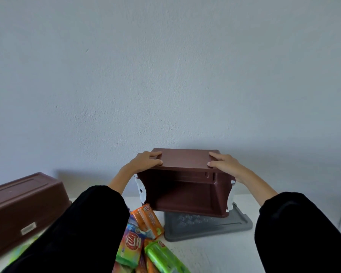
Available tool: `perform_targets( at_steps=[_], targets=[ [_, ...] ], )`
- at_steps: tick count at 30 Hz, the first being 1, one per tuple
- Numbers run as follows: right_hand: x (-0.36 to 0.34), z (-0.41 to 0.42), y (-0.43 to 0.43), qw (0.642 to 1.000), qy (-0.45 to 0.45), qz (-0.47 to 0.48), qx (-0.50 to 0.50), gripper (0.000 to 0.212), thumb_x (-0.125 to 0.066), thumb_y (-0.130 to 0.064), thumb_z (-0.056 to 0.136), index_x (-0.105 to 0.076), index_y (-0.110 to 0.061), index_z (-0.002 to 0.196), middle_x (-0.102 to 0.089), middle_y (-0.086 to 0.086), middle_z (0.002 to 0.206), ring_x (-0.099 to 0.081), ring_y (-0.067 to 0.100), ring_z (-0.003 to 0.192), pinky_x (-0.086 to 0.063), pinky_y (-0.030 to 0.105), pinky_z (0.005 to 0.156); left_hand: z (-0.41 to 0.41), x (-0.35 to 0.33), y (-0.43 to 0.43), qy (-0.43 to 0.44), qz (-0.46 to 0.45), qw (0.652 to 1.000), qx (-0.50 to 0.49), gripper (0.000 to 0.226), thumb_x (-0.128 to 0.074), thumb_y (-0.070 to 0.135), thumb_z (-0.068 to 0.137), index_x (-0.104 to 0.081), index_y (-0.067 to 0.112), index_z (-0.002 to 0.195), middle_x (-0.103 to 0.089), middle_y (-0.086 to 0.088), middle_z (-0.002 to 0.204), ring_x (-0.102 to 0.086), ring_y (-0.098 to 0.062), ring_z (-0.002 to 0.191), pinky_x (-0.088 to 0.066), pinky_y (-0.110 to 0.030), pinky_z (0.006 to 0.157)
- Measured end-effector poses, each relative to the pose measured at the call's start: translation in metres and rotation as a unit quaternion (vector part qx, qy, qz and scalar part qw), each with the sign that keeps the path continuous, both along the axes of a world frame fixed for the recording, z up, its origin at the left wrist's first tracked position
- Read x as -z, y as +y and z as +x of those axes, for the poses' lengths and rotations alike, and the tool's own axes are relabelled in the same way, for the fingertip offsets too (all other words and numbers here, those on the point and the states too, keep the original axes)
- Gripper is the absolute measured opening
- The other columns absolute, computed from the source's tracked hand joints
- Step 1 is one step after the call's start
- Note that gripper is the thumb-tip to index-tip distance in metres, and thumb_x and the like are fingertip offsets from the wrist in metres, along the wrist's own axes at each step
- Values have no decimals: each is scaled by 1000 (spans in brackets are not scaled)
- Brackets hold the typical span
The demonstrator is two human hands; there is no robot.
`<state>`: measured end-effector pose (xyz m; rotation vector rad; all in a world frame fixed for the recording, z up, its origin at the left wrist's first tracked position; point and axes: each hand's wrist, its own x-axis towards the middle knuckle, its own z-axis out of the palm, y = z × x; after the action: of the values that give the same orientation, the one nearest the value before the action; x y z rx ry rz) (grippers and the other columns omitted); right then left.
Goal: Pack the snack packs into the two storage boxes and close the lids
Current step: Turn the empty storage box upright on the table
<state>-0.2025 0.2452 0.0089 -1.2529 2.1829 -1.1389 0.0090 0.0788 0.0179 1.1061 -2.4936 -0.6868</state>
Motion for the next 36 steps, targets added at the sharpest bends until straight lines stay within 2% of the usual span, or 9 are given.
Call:
perform_targets(
  at_steps=[4,8,14,18,26,36],
  targets=[
    [-11,-3,48,999,14,-44,0,57,-59,-26,85,-40,-34,138,-40,6,145,-35,24,134,-29,32,107,1,-7,55,52,-51,997,-29,54,-58,34,88,-40,30,139,-40,-9,146,-39,-28,131,-33,-37,106],
    [-20,-6,108,996,39,-85,-9,57,-59,-24,85,-40,-34,138,-39,3,146,-35,22,134,-29,30,107,-2,-6,120,106,-102,988,-47,55,-58,33,88,-39,29,140,-43,-8,144,-41,-28,130,-36,-39,105],
    [-25,-14,200,992,59,-111,-22,57,-59,-23,85,-41,-35,137,-40,2,146,-34,21,134,-28,28,107,-4,-2,215,146,-121,979,-78,55,-60,38,86,-41,32,138,-47,-9,139,-39,-28,130,-36,-43,106],
    [-19,-17,246,995,47,-88,-22,55,-60,-25,85,-42,-36,136,-39,2,146,-34,22,134,-28,29,106,-4,1,267,127,-102,984,-72,54,-60,35,87,-43,28,138,-48,-8,139,-42,-26,128,-36,-35,103],
    [17,-15,290,1000,4,-23,-19,54,-59,-24,85,-44,-36,135,-36,5,147,-29,25,137,-27,33,108,-1,30,315,65,-50,995,-59,55,-61,34,87,-44,24,138,-45,-8,142,-44,-25,128,-36,-29,100],
    [30,-21,297,999,-1,32,-16,52,-61,-27,83,-47,-37,132,-40,1,145,-34,23,134,-28,33,108,-3,44,319,27,-15,998,-56,56,-61,40,85,-45,26,137,-44,-5,144,-44,-26,129,-38,-36,105]
  ],
)
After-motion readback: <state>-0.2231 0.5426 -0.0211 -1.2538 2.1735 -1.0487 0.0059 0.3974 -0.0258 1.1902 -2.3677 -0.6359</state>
